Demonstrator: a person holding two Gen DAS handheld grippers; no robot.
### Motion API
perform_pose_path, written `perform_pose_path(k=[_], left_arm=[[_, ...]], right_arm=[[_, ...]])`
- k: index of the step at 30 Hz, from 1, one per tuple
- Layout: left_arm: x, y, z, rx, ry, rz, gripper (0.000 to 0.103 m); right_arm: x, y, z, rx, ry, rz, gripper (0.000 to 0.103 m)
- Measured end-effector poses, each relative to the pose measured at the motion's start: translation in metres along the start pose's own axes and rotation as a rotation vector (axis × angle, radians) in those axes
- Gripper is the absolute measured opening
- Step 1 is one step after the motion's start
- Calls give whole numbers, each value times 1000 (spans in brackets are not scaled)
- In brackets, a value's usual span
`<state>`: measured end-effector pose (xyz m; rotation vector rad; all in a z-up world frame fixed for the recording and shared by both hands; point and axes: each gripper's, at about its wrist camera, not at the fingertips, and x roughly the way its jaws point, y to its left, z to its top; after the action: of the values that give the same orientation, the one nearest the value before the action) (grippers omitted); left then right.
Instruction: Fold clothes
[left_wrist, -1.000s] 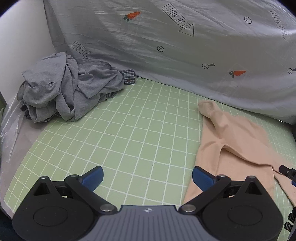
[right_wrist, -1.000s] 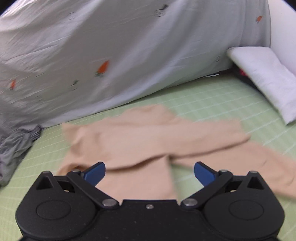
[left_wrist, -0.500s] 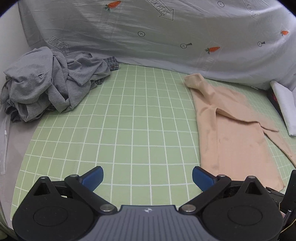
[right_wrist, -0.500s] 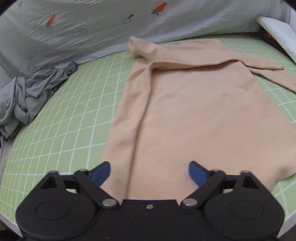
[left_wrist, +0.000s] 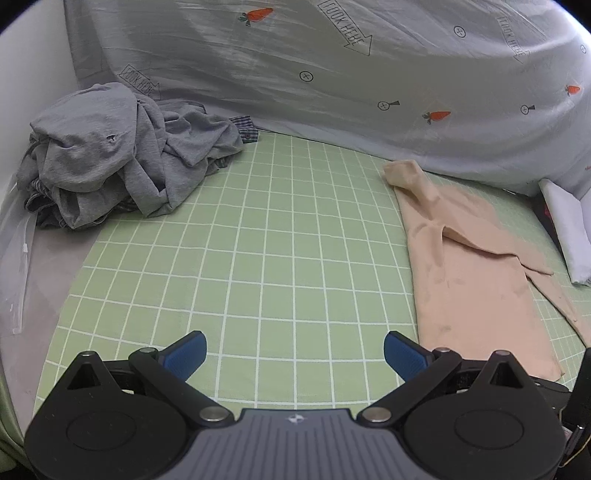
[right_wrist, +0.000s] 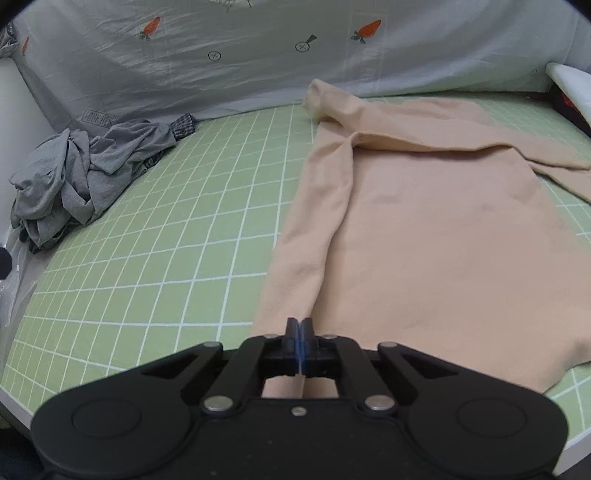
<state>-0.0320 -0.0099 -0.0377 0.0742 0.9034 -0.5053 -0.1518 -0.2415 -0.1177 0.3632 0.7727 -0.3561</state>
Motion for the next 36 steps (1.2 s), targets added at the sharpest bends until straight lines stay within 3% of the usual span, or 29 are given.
perform_pose_path(k=[6, 9, 14, 21, 22, 26, 27, 29, 31, 36], left_arm=[[6, -14, 6, 1, -3, -20, 101], [11, -30, 7, 22, -2, -29, 101], [18, -58, 7, 51, 18, -21, 101], [27, -88, 18, 23, 40, 37, 101], [29, -92, 21, 13, 40, 42, 101], [38, -108, 32, -30, 39, 60, 101], [41, -112, 34, -41, 38, 65, 101], [47, -118, 39, -63, 36, 76, 101], [55, -124, 44, -88, 38, 90, 101], [81, -140, 60, -118, 51, 118, 101]], right_arm=[[-32, -23, 21, 26, -83, -46, 1], [-42, -43, 29, 25, -119, -112, 1], [-27, -84, 22, 55, -51, -163, 1], [4, -100, 11, 0, 103, -75, 3], [4, -102, 15, -8, 117, -61, 6], [-9, -128, 35, 18, 102, -6, 51], [-13, -135, 40, 23, 92, -2, 54], [-18, -153, 51, 30, 75, -21, 71], [-21, -172, 64, 45, 58, -44, 79], [-12, -226, 87, 119, 42, -88, 80]])
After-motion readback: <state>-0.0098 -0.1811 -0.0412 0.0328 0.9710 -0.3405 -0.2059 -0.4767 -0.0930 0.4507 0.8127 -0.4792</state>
